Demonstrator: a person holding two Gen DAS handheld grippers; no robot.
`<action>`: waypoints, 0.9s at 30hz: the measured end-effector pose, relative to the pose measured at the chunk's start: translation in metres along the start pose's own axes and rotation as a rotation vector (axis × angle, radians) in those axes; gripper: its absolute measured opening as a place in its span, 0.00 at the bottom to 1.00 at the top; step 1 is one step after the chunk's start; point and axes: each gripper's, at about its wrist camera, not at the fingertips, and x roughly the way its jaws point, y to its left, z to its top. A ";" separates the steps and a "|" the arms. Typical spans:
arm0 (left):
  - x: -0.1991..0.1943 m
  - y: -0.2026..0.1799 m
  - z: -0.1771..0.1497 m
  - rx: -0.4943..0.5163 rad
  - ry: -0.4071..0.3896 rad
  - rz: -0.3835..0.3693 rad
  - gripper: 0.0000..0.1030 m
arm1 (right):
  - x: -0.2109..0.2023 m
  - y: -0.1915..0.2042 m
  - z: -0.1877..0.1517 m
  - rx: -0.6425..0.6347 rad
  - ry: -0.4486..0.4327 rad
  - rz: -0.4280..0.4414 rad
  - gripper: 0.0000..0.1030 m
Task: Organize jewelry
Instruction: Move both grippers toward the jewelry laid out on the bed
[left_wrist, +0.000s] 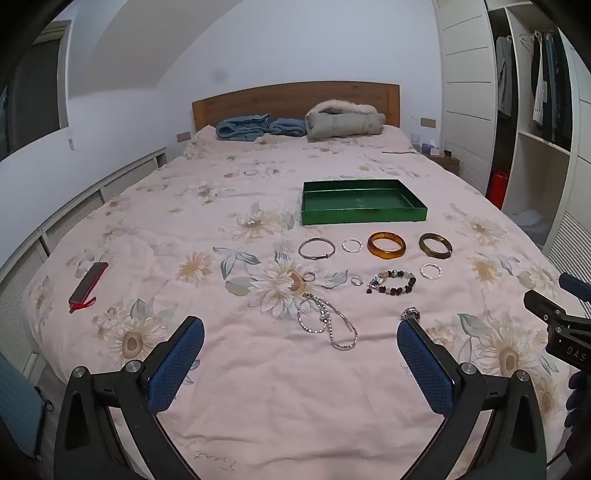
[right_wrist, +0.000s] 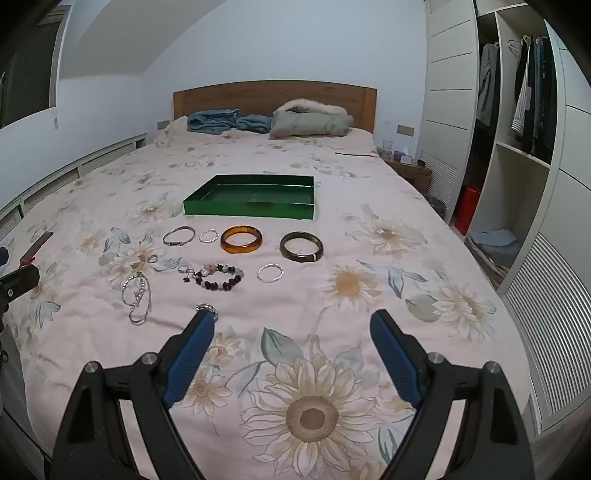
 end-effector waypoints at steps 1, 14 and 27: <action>-0.001 0.000 0.000 -0.001 -0.003 0.001 1.00 | 0.000 0.000 0.000 -0.006 0.002 -0.004 0.84; -0.002 -0.003 -0.001 -0.003 0.019 -0.025 1.00 | -0.002 0.001 0.002 -0.001 -0.001 0.004 0.83; 0.002 -0.004 -0.002 -0.004 0.032 -0.025 1.00 | -0.008 0.004 0.002 -0.005 -0.001 0.009 0.84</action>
